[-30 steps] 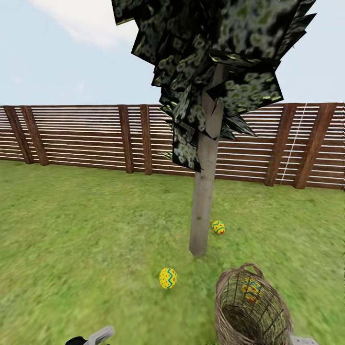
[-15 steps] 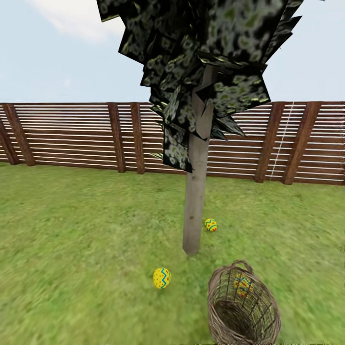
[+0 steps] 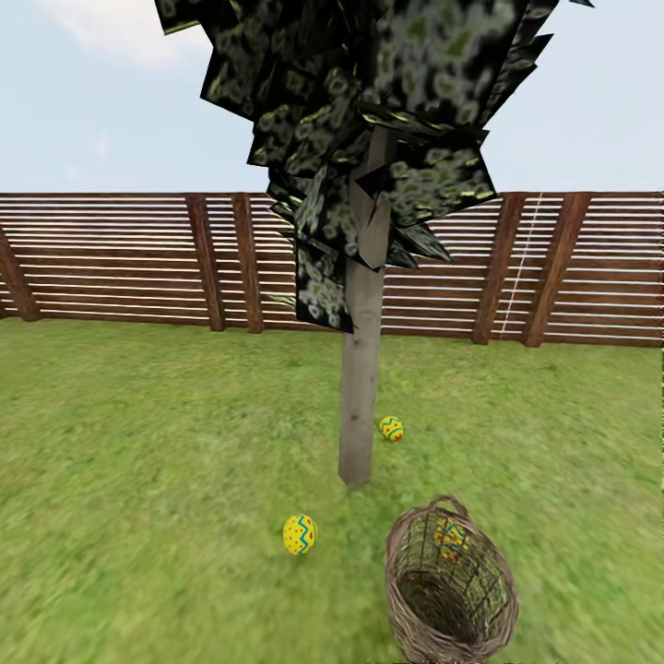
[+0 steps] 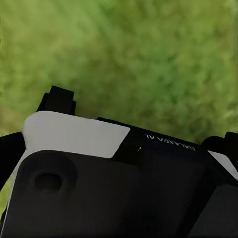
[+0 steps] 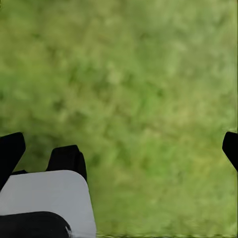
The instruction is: Take the three Easter eggs out of the wicker basket on the lawn in the garden, then place them on the lawn next to a single tree (choose any tree) so that all three eggs are next to the same tree and none are left in the basket.
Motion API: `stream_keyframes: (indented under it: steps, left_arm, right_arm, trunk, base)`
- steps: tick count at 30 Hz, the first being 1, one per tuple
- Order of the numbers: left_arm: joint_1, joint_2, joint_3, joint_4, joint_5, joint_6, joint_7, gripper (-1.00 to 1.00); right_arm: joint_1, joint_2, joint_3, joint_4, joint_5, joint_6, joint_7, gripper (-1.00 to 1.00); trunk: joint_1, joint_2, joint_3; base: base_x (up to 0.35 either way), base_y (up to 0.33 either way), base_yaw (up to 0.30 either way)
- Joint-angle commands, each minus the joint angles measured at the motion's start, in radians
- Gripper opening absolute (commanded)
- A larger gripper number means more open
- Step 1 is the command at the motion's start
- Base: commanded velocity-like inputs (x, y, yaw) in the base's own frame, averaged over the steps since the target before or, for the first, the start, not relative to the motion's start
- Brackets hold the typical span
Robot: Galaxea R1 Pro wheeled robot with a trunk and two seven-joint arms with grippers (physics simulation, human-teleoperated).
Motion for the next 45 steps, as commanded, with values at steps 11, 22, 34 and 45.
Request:
stream_keyframes:
  steps: [11, 22, 34, 45]
  left_arm:
    - [0.084, 0.011, 0.0, 0.002, 0.007, -0.002, 0.002, 1.0]
    - [0.21, 0.012, 0.0, 0.002, 0.007, -0.026, 0.003, 1.0]
    - [0.363, 0.004, 0.0, 0.003, 0.009, -0.11, 0.003, 1.0]
    - [0.46, -0.023, 0.0, 0.004, 0.007, -0.236, 0.002, 1.0]
  right_arm:
    - [0.072, 0.034, 0.004, 0.002, -0.009, 0.002, -0.001, 1.0]
    - [0.187, 0.092, 0.004, 0.002, -0.006, 0.003, -0.007, 1.0]
    - [0.346, 0.165, 0.005, 0.002, 0.095, -0.006, -0.039, 1.0]
    - [0.405, 0.188, 0.005, 0.005, 0.107, -0.009, -0.04, 1.0]
  trunk:
    - [-0.042, 0.077, 0.019]
    - [-0.085, 0.154, 0.038]
    - [-0.131, 0.238, 0.059]
    - [-0.173, 0.315, 0.078]
  base:
    - [0.0, 0.0, -0.14]
    - [0.0, 0.0, -0.144]
    - [0.0, 0.0, -0.144]
    - [0.0, 0.0, -0.146]
